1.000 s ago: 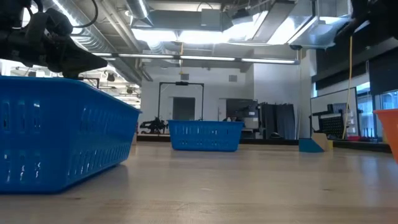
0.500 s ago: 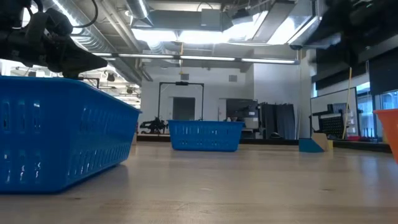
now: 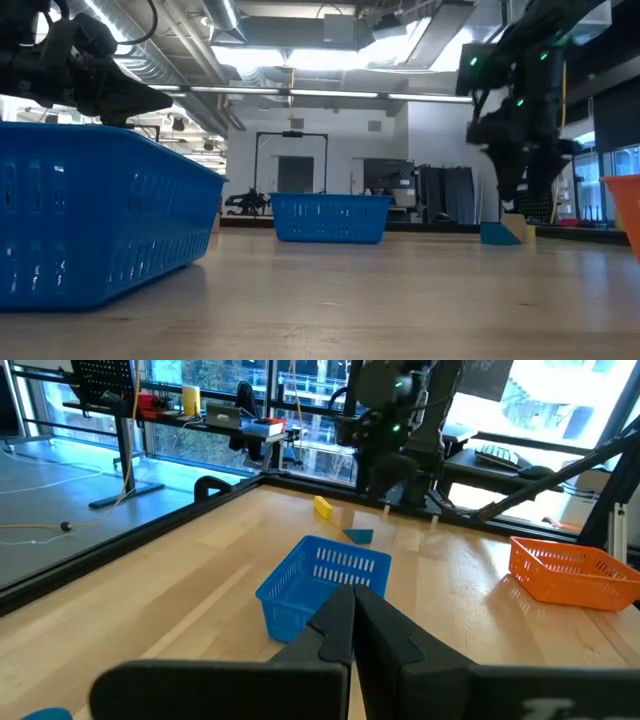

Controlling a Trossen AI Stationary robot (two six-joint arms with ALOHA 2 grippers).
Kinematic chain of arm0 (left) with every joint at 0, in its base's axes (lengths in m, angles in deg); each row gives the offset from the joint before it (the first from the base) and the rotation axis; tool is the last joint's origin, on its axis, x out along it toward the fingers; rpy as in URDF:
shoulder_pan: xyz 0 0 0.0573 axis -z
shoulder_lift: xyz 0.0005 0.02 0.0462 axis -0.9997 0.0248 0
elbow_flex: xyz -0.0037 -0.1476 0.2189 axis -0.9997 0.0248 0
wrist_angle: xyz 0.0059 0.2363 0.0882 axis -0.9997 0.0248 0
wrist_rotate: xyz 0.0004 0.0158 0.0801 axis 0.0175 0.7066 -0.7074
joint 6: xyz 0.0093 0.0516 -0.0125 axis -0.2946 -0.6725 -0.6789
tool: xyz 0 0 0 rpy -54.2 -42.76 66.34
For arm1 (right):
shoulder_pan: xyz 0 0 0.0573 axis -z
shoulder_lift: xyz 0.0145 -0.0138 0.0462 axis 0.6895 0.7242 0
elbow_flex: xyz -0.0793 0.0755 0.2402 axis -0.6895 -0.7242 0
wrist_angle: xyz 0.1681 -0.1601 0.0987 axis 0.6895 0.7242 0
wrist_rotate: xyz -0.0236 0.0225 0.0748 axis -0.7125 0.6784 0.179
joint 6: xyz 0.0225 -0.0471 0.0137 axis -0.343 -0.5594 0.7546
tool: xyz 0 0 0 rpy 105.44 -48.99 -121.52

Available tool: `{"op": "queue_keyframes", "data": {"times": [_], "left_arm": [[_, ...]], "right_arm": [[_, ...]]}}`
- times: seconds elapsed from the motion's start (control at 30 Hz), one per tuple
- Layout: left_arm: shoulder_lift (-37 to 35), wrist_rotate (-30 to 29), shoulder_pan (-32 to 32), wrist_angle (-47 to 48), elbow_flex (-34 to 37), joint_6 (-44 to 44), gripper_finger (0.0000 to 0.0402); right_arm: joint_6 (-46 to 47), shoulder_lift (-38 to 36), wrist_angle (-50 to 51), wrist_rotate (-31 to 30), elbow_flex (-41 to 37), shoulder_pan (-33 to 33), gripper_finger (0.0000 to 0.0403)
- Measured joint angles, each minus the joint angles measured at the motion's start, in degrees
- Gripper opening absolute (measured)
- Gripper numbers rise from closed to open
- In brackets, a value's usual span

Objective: Sort & place blocks by color
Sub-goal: Put the top right brown block into the top blue basket

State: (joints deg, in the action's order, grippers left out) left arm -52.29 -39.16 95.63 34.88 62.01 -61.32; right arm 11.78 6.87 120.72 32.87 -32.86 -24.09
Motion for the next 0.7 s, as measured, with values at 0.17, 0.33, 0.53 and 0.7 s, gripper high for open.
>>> {"op": "queue_keyframes", "data": {"times": [0.17,0.33,0.53,0.7], "left_arm": [[0.0,0.0,0.0,0.0,0.0,0.0,0.0000],[0.0,0.0,0.0,0.0,0.0,0.0,0.0000],[0.0,0.0,0.0,0.0,0.0,0.0,0.0000],[0.0,0.0,0.0,0.0,0.0,0.0,0.0000]], "right_arm": [[-2.4,4.2,-3.6,-3.7,0.0,1.7,0.0292],[-2.8,7.2,-3.5,-5.1,0.0,2.7,0.0292],[-4.2,10.7,-4.6,-5.5,0.0,3.1,0.0267],[-4.3,13.3,-6.1,-5.2,0.0,3.2,0.0230]]}}
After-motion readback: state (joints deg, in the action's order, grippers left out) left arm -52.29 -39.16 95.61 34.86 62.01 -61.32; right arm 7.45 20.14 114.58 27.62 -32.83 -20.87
